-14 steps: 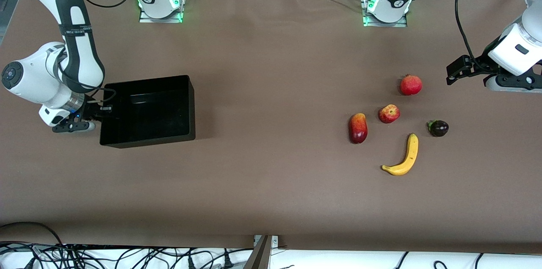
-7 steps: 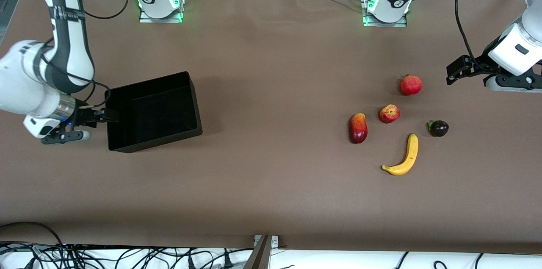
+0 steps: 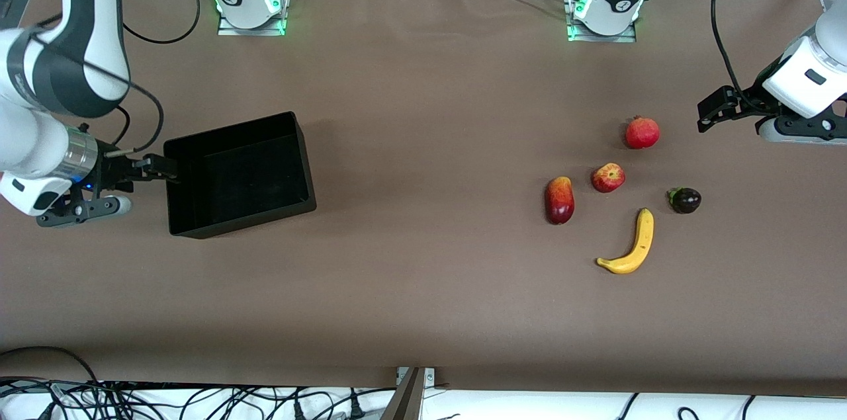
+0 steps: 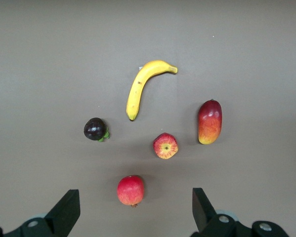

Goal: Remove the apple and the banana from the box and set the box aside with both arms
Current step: 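Open the right gripper off the tray rim and lift it away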

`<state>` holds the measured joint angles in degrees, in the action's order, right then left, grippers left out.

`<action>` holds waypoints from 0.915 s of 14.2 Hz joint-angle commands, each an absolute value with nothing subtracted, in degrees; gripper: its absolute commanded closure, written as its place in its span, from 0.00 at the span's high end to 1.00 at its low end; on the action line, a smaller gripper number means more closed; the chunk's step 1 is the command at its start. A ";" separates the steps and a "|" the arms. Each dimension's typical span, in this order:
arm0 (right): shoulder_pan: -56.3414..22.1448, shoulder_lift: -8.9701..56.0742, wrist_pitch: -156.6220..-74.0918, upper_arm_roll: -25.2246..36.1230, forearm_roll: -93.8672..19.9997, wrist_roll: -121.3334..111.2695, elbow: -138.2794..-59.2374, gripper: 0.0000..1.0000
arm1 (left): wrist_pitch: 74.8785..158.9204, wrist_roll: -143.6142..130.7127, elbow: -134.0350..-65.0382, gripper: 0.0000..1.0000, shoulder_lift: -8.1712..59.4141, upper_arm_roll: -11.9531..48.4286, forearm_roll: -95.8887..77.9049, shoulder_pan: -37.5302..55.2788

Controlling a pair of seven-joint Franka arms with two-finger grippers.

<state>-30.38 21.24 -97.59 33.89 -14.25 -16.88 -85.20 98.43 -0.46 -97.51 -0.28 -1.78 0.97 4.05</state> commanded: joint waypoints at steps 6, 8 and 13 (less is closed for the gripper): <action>-32.26 7.41 -88.42 29.56 -4.24 -8.90 -87.44 1.00 | 96.50 -0.70 -95.89 1.00 0.18 -2.11 0.70 4.75; -28.32 4.49 -88.07 25.07 -2.11 -7.21 -88.59 1.00 | 96.42 -0.79 -95.98 1.00 0.18 -2.11 0.70 4.75; -10.75 -0.34 -88.59 8.02 -1.67 -7.03 -92.79 1.00 | 96.15 -1.49 -95.98 1.00 0.18 -2.55 0.62 4.22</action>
